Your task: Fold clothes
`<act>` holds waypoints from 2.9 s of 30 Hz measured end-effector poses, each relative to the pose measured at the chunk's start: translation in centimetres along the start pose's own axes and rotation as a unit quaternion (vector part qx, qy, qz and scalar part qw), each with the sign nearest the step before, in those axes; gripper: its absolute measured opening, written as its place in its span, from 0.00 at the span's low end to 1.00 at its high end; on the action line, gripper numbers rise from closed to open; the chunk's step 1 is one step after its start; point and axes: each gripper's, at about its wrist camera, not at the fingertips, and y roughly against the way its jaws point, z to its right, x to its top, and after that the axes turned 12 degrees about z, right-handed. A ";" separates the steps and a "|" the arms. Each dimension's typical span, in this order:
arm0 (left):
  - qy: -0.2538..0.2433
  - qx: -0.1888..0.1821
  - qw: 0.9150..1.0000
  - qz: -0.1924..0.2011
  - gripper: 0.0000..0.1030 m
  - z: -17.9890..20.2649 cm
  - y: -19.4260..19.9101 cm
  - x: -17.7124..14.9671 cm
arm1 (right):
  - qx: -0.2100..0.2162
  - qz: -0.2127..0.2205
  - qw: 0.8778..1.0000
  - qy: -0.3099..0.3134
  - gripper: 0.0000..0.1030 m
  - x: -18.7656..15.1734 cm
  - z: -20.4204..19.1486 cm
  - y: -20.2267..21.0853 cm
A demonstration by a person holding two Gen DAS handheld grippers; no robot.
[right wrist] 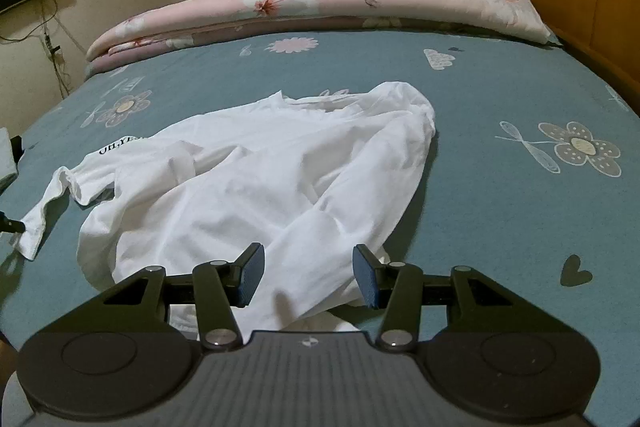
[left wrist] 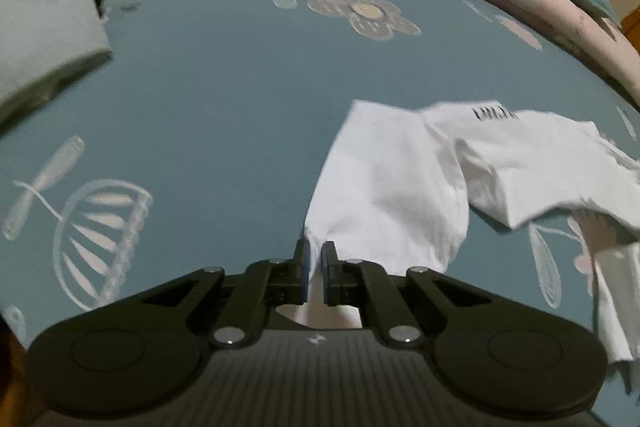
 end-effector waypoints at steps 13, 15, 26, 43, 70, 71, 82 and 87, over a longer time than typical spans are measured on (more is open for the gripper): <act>0.016 0.082 0.996 0.014 0.03 -4.1 -3.0 6.1 | -0.013 -0.003 1.000 0.008 0.52 0.3 -0.2 -0.5; 0.020 0.089 0.996 0.011 0.03 -4.6 -3.3 6.5 | -0.016 -0.002 1.000 0.009 0.52 0.4 -0.1 -0.6; 0.031 0.116 0.993 -0.012 0.14 -6.2 -4.5 5.6 | -0.030 -0.005 0.999 0.010 0.52 0.7 0.6 -1.3; -0.176 -0.127 0.976 0.029 0.70 16.2 2.6 2.9 | 0.004 -0.013 0.999 -0.042 0.52 -0.8 2.7 0.3; -0.269 -0.267 0.925 0.016 0.76 27.8 9.8 -5.5 | 0.111 -0.028 0.992 -0.058 0.03 -4.2 0.2 0.4; -0.269 -0.265 0.926 0.015 0.77 27.8 9.8 -5.6 | 0.109 -0.026 0.992 -0.059 0.03 -4.0 0.6 0.6; -0.280 -0.272 0.921 0.011 0.76 28.6 9.7 -6.3 | 0.047 0.008 0.996 -0.077 0.03 -2.0 5.6 3.4; -0.280 -0.266 0.922 0.008 0.76 28.5 9.7 -6.3 | 0.001 0.041 0.995 -0.086 0.03 -1.0 6.9 4.4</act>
